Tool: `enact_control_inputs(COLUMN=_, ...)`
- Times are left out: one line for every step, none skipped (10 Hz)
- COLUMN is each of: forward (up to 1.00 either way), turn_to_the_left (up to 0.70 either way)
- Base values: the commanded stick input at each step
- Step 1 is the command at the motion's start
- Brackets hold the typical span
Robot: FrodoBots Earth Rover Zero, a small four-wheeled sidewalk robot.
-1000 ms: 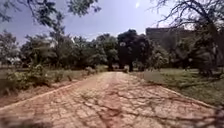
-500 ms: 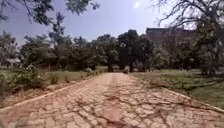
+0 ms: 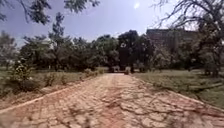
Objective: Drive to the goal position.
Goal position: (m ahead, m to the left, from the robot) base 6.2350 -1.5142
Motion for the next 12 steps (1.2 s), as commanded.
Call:
enact_control_inputs(forward=0.70, turn_to_the_left=0.00)
enact_control_inputs(forward=0.70, turn_to_the_left=0.00)
enact_control_inputs(forward=0.70, turn_to_the_left=0.00)
enact_control_inputs(forward=0.70, turn_to_the_left=0.00)
enact_control_inputs(forward=0.70, turn_to_the_left=0.00)
enact_control_inputs(forward=0.70, turn_to_the_left=0.00)
enact_control_inputs(forward=0.70, turn_to_the_left=0.00)
enact_control_inputs(forward=0.70, turn_to_the_left=0.00)
enact_control_inputs(forward=0.70, turn_to_the_left=0.00)
enact_control_inputs(forward=0.70, turn_to_the_left=0.00)
enact_control_inputs(forward=0.70, turn_to_the_left=0.00)
enact_control_inputs(forward=0.70, turn_to_the_left=0.00)
